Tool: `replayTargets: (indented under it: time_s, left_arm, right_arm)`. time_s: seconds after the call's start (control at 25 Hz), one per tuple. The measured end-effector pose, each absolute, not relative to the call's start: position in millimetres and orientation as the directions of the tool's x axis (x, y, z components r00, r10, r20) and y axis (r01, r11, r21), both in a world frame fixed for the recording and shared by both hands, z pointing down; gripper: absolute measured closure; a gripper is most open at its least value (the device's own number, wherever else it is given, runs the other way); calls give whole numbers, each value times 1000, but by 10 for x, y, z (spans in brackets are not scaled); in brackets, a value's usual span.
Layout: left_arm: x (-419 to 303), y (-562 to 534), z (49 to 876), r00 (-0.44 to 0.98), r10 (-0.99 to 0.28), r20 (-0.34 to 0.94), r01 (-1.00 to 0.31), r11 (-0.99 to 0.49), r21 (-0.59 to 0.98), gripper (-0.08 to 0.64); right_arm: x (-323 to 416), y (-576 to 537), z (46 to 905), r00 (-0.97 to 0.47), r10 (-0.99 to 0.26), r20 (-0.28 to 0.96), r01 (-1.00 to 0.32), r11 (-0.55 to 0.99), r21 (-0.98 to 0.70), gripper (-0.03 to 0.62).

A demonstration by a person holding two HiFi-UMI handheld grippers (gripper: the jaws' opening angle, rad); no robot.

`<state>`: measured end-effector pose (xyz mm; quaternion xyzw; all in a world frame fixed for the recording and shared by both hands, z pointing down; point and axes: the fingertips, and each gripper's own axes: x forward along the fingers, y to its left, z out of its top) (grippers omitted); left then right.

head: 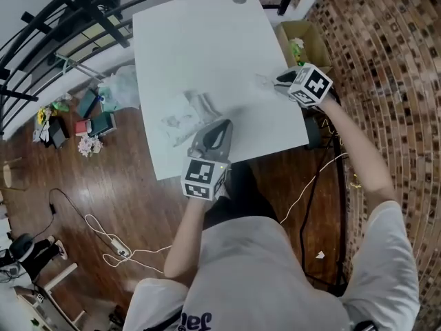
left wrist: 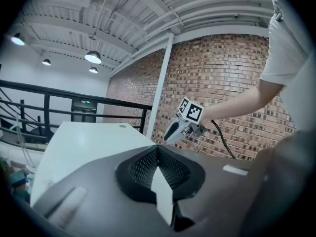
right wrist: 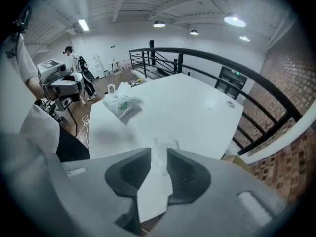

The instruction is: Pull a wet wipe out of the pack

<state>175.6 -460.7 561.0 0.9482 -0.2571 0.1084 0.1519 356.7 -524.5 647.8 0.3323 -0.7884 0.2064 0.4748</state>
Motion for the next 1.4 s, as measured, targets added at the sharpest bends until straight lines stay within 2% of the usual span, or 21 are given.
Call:
replayTargets:
  time_s: [0.16, 0.28, 0.4, 0.48, 0.88, 1.24, 1.4]
  left_arm:
    - [1458, -4511, 5242, 832, -510, 218, -547, -819, 174, 545]
    - [1192, -4337, 4954, 823, -540, 179, -566, -810, 157, 545]
    - [947, -4148, 4749, 807, -571, 152, -589, -796, 139, 545]
    - [792, -3998, 4651, 788, -602, 131, -615, -778, 126, 545]
    - [410, -2872, 4245, 655, -752, 78, -756, -648, 95, 545]
    - [685, -1033, 4338, 598, -794, 108, -802, -594, 68, 545]
    - [789, -631, 3992, 585, -803, 111, -810, -585, 39, 545]
  right_arm:
    - [3247, -4986, 5944, -359, -452, 817, -742, 669, 44, 511]
    - [2875, -4658, 5486, -412, -576, 706, -786, 617, 45, 518]
    - [2522, -4299, 5081, -453, -696, 557, -844, 536, -18, 588]
    - [2278, -4018, 4937, -473, -735, 485, -856, 513, -58, 598]
    - [1434, -2635, 4507, -544, -813, 209, -839, 534, -104, 598]
    - [1694, -863, 4480, -474, -863, 174, -877, 445, -180, 600]
    - [1570, -362, 4296, -473, -870, 143, -878, 451, -157, 600]
